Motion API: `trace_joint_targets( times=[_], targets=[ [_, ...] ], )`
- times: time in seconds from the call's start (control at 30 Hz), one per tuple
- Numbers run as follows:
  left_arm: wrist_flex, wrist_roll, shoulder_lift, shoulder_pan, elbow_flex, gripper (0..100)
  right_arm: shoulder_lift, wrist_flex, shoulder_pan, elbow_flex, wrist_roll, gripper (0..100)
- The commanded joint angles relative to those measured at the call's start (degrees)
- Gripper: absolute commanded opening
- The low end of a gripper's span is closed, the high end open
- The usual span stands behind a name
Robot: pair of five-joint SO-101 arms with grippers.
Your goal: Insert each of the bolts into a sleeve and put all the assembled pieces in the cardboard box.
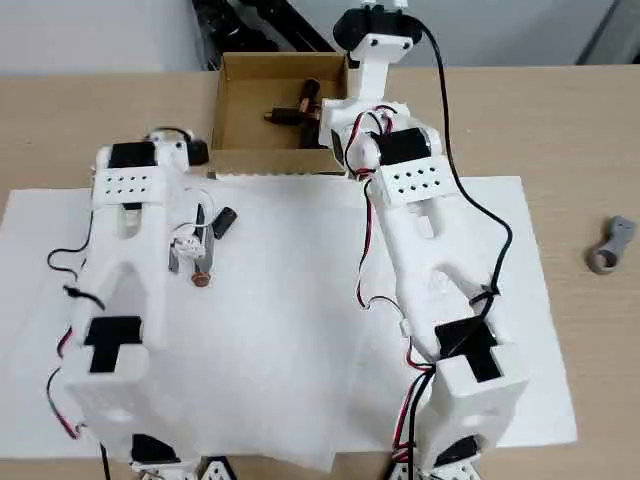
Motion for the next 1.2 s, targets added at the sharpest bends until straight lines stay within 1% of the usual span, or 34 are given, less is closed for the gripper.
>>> trace_joint_targets(
  times=[0.0,0.3,0.53,0.73,0.9,0.97,1.1,1.17],
  targets=[
    [-2.4,1.1,1.7,-0.4,-0.1,14,-4.0,0.3,0.6,-2.8,-0.4,16.2],
    [-9.1,6.4,3.4,-0.3,0.0,14,-4.0,0.3,-0.1,-2.7,-0.4,16.2],
    [-10.5,13.0,3.6,-0.2,0.7,14,-4.0,0.0,-1.0,-2.7,-0.4,16.2],
    [-17.1,14.4,3.6,-0.2,8.7,14,-4.0,0.1,-0.9,-2.7,-0.4,16.2],
    [-19.6,14.3,3.6,-0.4,12.4,14,-4.0,0.3,-0.9,-2.7,-0.4,16.2],
    [-19.8,14.3,3.6,-0.4,12.5,11,-4.0,0.2,-0.9,-2.7,-0.4,16.2],
    [-19.5,14.3,3.5,-0.4,12.5,0,-4.0,0.2,-1.0,-2.7,-0.4,16.2],
    [-19.2,14.3,3.3,-0.4,12.4,1,-4.1,0.3,-1.0,-2.7,-0.4,16.2]
  ],
)
